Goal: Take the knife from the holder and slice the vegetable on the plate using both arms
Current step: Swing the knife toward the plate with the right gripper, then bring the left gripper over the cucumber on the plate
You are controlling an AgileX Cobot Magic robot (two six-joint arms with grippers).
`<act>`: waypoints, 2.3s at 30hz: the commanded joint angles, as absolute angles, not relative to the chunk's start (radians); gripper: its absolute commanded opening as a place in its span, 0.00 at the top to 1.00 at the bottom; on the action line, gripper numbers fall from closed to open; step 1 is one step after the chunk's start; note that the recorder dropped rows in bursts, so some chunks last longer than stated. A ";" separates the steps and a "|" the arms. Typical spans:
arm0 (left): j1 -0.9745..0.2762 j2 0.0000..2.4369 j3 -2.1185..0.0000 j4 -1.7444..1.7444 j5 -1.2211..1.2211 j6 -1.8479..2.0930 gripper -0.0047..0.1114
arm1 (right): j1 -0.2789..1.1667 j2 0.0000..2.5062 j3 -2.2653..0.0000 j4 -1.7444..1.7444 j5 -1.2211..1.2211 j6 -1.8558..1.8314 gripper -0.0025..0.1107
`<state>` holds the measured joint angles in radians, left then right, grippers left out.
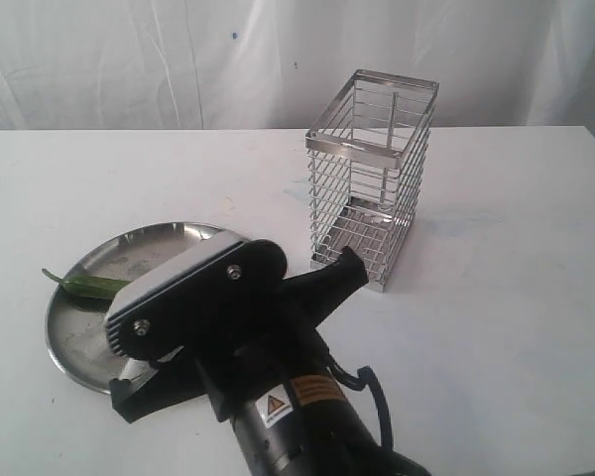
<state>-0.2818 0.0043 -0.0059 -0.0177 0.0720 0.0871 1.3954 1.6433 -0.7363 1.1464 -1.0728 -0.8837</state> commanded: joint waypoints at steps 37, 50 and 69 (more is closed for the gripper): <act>-0.281 0.000 0.000 -0.279 -0.255 -0.363 0.96 | 1.400 1.160 -0.639 1.482 -0.881 -1.125 0.98; -0.281 0.126 -0.039 -0.385 0.149 -0.317 0.96 | 1.400 1.075 -0.639 1.481 -0.824 -1.208 0.98; -0.409 0.827 -0.357 -0.875 0.073 0.511 0.94 | 1.400 1.067 -0.707 1.451 -0.743 -1.215 0.98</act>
<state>-0.3963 0.7004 -0.3083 -0.8489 0.0897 0.4731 1.3954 1.0767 -0.6980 1.4841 -0.7424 -1.1988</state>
